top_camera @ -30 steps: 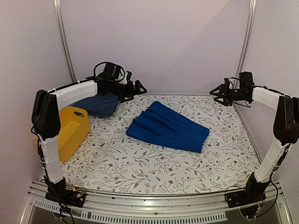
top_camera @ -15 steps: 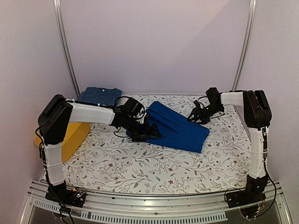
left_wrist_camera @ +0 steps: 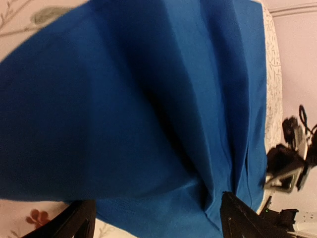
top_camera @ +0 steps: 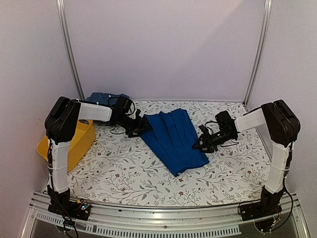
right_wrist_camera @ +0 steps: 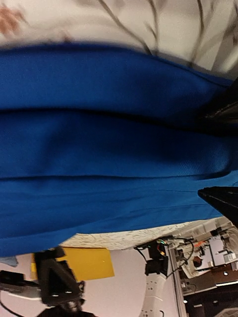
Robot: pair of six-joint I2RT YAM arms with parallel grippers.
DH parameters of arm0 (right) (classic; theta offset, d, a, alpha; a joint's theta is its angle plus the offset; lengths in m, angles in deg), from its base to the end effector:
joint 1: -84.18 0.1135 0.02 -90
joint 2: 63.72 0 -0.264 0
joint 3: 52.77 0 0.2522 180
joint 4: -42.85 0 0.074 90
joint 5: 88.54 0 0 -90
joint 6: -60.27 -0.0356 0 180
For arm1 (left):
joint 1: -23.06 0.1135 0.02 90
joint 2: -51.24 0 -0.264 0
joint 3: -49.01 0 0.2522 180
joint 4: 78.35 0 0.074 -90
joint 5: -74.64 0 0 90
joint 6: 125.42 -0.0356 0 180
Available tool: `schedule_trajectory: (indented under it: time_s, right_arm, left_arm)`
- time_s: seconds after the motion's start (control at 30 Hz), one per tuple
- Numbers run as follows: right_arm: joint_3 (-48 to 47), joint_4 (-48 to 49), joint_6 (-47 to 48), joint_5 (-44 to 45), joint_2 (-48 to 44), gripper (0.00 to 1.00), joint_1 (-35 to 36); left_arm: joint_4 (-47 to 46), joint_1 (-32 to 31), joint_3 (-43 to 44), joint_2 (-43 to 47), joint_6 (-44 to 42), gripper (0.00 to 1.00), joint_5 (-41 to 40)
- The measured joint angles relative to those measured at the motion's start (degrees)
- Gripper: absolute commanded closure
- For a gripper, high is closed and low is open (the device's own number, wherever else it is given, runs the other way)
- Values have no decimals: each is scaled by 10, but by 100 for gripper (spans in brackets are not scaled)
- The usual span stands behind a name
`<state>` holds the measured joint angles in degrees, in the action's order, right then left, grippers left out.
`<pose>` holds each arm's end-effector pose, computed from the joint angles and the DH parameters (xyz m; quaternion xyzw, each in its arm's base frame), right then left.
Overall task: Fold and stack the mixed laundry pile
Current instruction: Rotate the rectangle-folded skirt at the center of the board.
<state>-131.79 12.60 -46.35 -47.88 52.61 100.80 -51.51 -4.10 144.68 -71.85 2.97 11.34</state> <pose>0.3514 0.1331 0.1074 -0.0812 0.8914 0.4429 0.0523 0.3929 -0.2196 0.1327 -0.0201 0.9285 -0.3464 0.1321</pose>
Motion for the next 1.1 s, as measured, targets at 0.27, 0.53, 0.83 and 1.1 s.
schedule_trajectory:
  time_s: [0.27,0.53,0.83,1.1]
  right_arm:
    - [149,78,-164,-15,-109,51,160]
    - [94,47,-207,59,-182,52,104]
    - [19,54,-236,70,-83,46,108]
    - [-40,37,-244,77,-3,51,108]
  left_arm:
    - [32,33,57,-29,-73,0,-3]
    - [47,32,-145,183,-66,0,-69]
    - [30,17,-205,307,-47,0,-122]
    - [31,-87,-238,355,-62,2,-183]
